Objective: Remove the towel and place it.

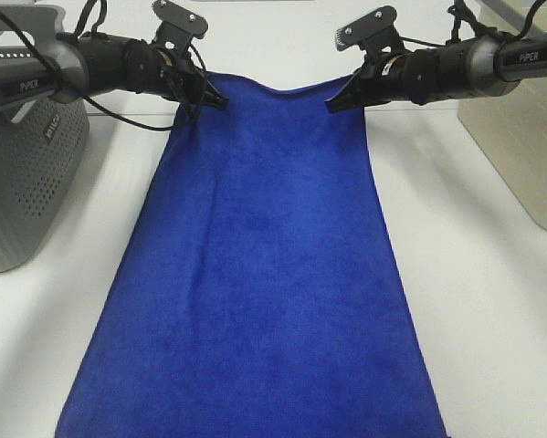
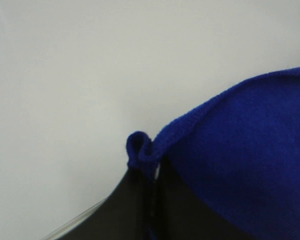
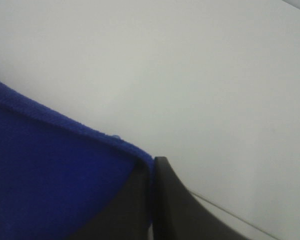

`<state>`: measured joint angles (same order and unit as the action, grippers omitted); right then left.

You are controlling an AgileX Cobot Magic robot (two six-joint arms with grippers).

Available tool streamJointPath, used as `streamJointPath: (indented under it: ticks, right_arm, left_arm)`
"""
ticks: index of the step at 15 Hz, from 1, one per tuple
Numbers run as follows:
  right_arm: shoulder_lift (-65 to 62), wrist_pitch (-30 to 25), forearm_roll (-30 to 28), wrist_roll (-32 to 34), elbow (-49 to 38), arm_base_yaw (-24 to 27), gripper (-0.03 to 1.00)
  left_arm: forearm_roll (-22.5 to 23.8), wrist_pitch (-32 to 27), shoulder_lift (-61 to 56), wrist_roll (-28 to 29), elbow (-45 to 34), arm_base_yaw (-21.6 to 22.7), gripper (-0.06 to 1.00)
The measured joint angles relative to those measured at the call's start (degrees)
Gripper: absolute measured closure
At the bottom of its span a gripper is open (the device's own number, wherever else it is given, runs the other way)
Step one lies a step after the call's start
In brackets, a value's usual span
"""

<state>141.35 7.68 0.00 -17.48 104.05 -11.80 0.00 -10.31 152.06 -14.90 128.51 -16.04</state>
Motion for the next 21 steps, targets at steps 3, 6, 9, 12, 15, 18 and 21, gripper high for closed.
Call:
streamJointPath:
  ticks: [3,6,9,12,15,18,21]
  right_arm:
    - [1.32,2.58,-0.29,-0.06,0.00,0.00,0.95]
    - [2.52,3.38,-0.29,-0.06,0.00,0.00,0.95]
    - [2.75,3.55,-0.46,-0.06,0.00,0.00,0.95]
    - [2.92,3.61,0.00,-0.06,0.00,0.00,0.89]
    - [3.27,3.61,0.97,0.17,0.00,0.34,0.62]
    - [3.32,1.49,3.84,0.57,0.00,1.60,0.34]
    - [3.27,-4.07,4.07,0.86,0.00,1.72,0.31]
  left_arm:
    - [0.00,1.43,1.15,0.00,0.00,0.00,0.92]
    - [0.34,3.67,1.78,0.00,0.00,0.00,0.92]
    - [0.40,4.13,2.41,0.00,0.00,0.00,0.92]
    - [0.52,5.73,2.98,0.00,0.00,0.00,0.82]
    - [0.52,7.16,4.41,0.00,0.00,0.00,0.42]
    - [0.52,7.16,4.93,0.00,0.00,0.00,0.13]
    - [0.52,5.56,4.01,0.00,0.00,0.00,0.11]
